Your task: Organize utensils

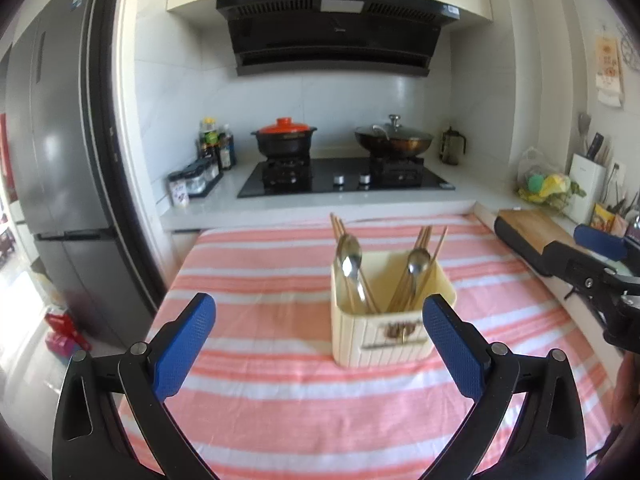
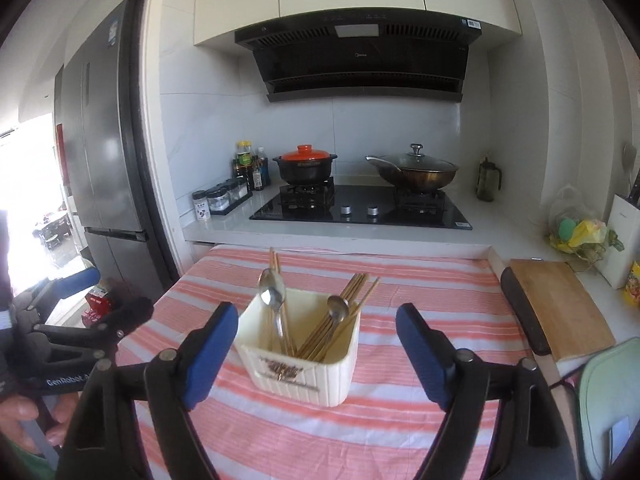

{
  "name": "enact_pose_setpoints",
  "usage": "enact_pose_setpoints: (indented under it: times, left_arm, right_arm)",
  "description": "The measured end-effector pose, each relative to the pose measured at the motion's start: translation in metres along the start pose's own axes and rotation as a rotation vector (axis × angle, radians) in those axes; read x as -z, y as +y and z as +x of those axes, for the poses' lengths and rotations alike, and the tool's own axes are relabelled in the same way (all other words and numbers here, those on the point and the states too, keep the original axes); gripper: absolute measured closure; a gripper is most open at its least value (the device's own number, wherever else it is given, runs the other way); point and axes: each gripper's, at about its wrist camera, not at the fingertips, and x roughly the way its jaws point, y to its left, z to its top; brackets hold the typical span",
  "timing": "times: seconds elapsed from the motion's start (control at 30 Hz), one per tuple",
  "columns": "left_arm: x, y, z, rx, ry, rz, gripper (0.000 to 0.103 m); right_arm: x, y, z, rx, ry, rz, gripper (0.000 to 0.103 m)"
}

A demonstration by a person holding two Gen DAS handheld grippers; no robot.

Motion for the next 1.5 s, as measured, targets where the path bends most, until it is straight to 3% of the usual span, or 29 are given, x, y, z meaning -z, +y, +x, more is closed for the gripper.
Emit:
enact_pose_setpoints:
  times: [0.1, 0.17, 0.37, 1.03, 1.5]
  left_arm:
    - [0.03, -0.004, -0.028, -0.049, -0.002, 0.013, 0.0]
    - [0.041, -0.005, -0.046, -0.061, -0.008, 0.014, 0.0]
    - [0.05, -0.002, -0.088, -0.03, -0.019, -0.011, 0.0]
    - [0.05, -0.004, -0.128, -0.039, -0.026, -0.034, 0.0]
    - [0.052, -0.007, -0.138, -0.048, -0.03, -0.038, 0.0]
  right_arm:
    - [0.034, 0.015, -0.038, 0.027, -0.033, 0.009, 0.011]
    - [0.05, 0.02, -0.059, 0.045, -0.055, 0.008, 0.0]
    - [0.072, 0.023, -0.094, 0.108, -0.048, -0.003, 0.0]
    - [0.073, 0.06, -0.128, 0.106, -0.024, -0.076, 0.0]
    - [0.072, 0.059, -0.143, 0.11, -0.051, -0.06, 0.0]
